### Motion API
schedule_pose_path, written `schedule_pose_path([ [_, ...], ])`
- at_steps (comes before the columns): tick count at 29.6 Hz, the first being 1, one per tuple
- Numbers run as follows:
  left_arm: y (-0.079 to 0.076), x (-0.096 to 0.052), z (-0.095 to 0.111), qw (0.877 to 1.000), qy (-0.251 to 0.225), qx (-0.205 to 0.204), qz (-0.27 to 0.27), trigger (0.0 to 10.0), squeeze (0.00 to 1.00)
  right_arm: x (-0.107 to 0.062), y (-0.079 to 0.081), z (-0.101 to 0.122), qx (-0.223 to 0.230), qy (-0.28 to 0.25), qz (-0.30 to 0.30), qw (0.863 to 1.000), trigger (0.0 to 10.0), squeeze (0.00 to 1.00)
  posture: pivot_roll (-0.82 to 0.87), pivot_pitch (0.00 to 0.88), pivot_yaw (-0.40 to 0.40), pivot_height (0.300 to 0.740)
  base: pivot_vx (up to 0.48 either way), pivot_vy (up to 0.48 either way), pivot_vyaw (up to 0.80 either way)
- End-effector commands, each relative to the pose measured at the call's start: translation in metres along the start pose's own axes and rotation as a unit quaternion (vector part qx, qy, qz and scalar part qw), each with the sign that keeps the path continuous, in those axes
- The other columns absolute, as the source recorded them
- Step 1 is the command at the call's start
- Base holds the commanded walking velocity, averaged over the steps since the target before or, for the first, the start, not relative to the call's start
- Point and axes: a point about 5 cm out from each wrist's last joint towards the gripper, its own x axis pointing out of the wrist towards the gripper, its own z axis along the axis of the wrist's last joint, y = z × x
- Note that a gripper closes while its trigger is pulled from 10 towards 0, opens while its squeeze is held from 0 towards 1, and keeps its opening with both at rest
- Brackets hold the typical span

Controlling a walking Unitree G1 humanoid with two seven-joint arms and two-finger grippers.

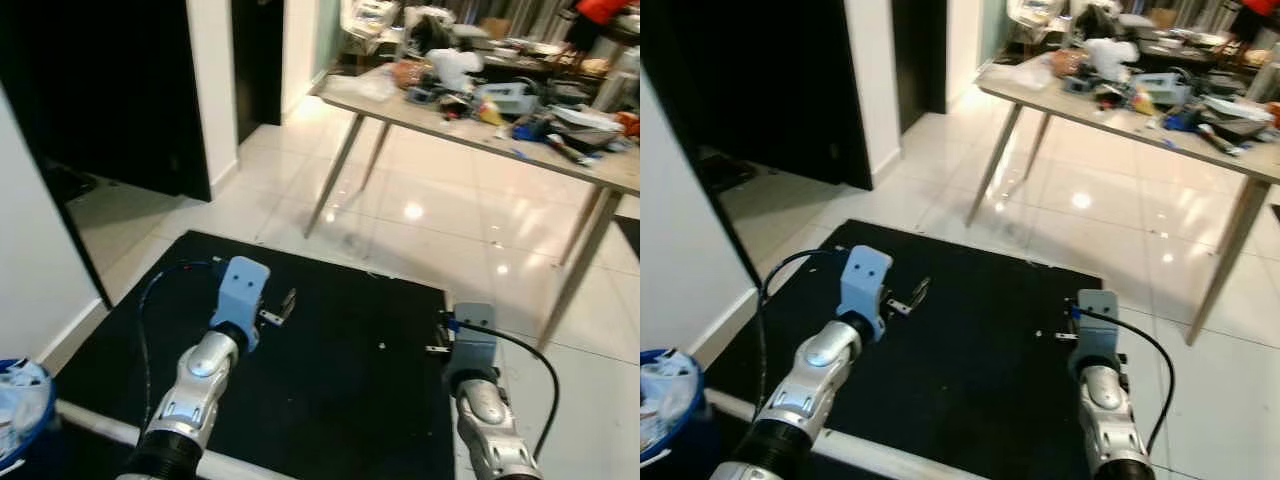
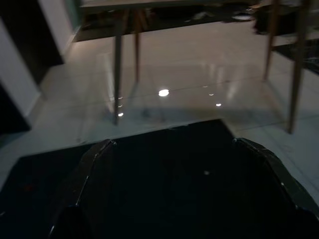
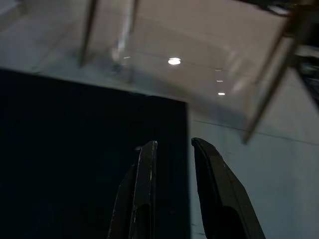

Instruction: Picking trash to rubbish bin

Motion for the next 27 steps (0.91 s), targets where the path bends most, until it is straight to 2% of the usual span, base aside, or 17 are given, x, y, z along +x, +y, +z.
schedule_pose_path([
  [1, -0.0008, -0.002, -0.0041, 1.0, 0.007, -0.001, -0.001, 10.0, 0.0, -0.0026, 0.0023, -0.0046, 0.004, 0.009, 0.0, 1.0, 10.0, 0.0, -0.09, 0.025, -0.023, 0.74, 0.0, 0.0, -0.8],
  [27, 0.0021, -0.0048, -0.0069, 1.0, 0.016, -0.009, 0.009, 10.0, 0.0, -0.0049, 0.0024, -0.006, 0.006, 0.012, 0.0, 1.0, 10.0, 0.0, -0.09, 0.035, -0.024, 0.74, 0.0, 0.0, -0.8],
])
